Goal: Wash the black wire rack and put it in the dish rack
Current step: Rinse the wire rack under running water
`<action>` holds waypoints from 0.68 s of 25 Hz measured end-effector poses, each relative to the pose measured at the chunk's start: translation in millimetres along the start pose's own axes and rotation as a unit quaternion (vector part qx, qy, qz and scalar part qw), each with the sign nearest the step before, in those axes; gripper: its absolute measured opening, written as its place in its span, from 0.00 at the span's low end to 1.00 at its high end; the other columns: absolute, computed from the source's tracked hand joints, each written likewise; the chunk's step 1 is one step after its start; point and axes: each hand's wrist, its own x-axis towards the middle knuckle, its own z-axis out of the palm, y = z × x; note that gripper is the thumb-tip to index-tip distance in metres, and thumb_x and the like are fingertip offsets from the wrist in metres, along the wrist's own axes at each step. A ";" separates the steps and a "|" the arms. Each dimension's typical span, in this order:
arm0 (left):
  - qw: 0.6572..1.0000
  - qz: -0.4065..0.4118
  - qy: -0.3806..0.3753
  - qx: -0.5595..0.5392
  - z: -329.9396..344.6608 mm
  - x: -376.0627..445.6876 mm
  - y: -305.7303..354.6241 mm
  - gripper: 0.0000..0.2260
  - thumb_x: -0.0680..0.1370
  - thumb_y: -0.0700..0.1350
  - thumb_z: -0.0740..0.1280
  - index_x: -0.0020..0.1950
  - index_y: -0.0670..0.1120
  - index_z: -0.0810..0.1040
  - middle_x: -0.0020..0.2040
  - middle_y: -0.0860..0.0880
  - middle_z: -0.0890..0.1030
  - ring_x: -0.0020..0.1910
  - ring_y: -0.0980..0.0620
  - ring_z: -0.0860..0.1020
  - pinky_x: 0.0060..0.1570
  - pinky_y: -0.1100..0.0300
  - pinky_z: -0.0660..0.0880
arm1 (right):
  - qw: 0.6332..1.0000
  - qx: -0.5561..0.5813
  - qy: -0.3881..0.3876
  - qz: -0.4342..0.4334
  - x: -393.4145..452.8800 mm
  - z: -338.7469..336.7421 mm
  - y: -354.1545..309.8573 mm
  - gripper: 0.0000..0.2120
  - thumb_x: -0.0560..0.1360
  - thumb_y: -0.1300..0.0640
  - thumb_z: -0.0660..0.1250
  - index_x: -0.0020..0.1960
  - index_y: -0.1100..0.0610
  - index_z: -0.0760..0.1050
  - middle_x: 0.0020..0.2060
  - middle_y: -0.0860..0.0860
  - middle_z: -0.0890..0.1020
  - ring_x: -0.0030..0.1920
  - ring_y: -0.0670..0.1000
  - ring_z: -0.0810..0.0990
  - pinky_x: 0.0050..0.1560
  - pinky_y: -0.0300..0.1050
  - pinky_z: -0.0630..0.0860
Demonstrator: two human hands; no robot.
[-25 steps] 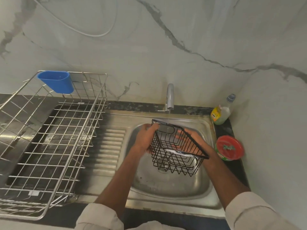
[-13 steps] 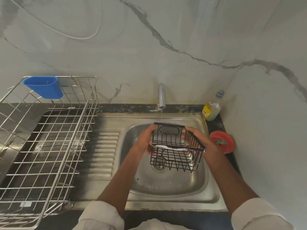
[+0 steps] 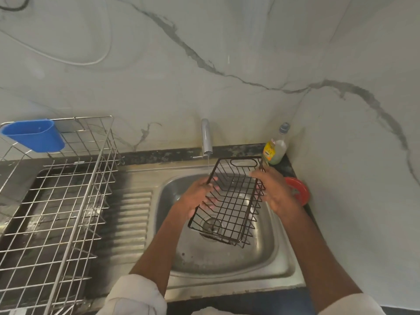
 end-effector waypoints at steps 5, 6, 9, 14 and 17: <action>0.997 0.043 -0.005 0.071 -9.0 25.4 17.7 0.16 0.89 0.44 0.59 0.72 0.60 0.79 0.61 0.49 0.87 0.56 0.44 0.87 0.54 0.48 0.83 | 0.999 -0.002 -0.042 -0.035 -13.0 -0.8 -9.7 0.41 0.67 0.59 0.82 0.74 0.42 0.66 0.61 0.48 0.79 0.57 0.51 0.80 0.52 0.54 0.78; 0.995 0.049 -0.004 0.086 -8.8 31.1 24.6 0.17 0.89 0.44 0.60 0.73 0.59 0.78 0.62 0.49 0.87 0.57 0.44 0.86 0.58 0.45 0.83 | 0.998 -0.006 -0.019 -0.054 -12.9 2.5 -11.2 0.39 0.67 0.58 0.82 0.72 0.43 0.67 0.60 0.48 0.79 0.57 0.50 0.80 0.50 0.51 0.78; 0.988 0.061 -0.012 0.144 -9.1 47.5 41.6 0.17 0.87 0.44 0.64 0.74 0.56 0.78 0.65 0.47 0.85 0.59 0.47 0.84 0.64 0.46 0.78 | 0.992 0.001 0.099 -0.079 -11.8 14.2 -8.8 0.38 0.64 0.50 0.81 0.71 0.47 0.71 0.62 0.48 0.79 0.59 0.52 0.80 0.54 0.51 0.81; 0.999 0.017 -0.008 0.041 -48.7 46.9 16.5 0.14 0.86 0.52 0.67 0.69 0.51 0.83 0.62 0.52 0.86 0.66 0.47 0.82 0.67 0.48 0.77 | 0.984 0.057 0.167 0.003 0.2 9.5 -1.2 0.23 0.63 0.44 0.77 0.52 0.55 0.80 0.47 0.59 0.86 0.46 0.56 0.85 0.48 0.67 0.84; 0.989 0.005 0.018 -0.148 -68.6 30.1 -11.4 0.22 0.87 0.55 0.62 0.72 0.41 0.79 0.67 0.40 0.84 0.67 0.39 0.81 0.70 0.43 0.76 | 0.974 0.137 0.130 0.123 18.3 12.7 8.2 0.30 0.62 0.42 0.78 0.58 0.57 0.79 0.50 0.58 0.86 0.50 0.60 0.86 0.45 0.63 0.85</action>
